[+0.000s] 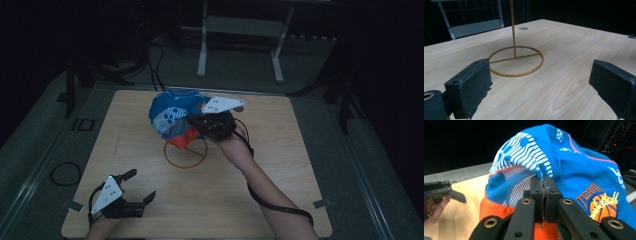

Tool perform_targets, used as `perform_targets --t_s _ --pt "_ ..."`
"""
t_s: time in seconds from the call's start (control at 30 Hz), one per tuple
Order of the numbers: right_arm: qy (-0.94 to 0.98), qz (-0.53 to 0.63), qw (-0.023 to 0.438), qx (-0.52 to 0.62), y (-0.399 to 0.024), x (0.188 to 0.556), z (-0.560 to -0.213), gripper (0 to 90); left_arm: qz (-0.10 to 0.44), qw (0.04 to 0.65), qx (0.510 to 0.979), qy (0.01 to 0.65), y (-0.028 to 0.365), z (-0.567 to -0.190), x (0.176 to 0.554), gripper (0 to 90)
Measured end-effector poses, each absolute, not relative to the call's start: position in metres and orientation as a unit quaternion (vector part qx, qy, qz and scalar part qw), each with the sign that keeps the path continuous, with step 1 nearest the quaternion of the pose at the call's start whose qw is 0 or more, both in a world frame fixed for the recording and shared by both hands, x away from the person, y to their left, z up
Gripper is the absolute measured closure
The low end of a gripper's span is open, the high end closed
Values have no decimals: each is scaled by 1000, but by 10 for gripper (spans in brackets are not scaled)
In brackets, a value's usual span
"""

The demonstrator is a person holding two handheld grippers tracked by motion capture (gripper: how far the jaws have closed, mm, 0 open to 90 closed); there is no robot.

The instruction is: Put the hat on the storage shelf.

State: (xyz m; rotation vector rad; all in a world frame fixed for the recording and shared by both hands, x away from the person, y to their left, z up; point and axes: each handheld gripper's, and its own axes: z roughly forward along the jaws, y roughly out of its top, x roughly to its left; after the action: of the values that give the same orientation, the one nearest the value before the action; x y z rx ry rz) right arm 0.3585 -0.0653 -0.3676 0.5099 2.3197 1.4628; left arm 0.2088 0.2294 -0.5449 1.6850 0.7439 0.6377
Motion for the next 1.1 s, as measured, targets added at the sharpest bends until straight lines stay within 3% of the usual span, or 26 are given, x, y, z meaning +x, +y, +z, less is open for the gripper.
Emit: perform_targets --t_s 0.27,0.7,1.1 --pt "816 520 178 181 -67 360 -372 714 269 563 716 314 228 -546 208 45" --pt "815 518 176 190 -71 363 -374 695 277 563 704 332 234 -548 211 45" --pt "814 519 184 183 -74 356 -372 537 316 537 683 381 243 -552 215 45"
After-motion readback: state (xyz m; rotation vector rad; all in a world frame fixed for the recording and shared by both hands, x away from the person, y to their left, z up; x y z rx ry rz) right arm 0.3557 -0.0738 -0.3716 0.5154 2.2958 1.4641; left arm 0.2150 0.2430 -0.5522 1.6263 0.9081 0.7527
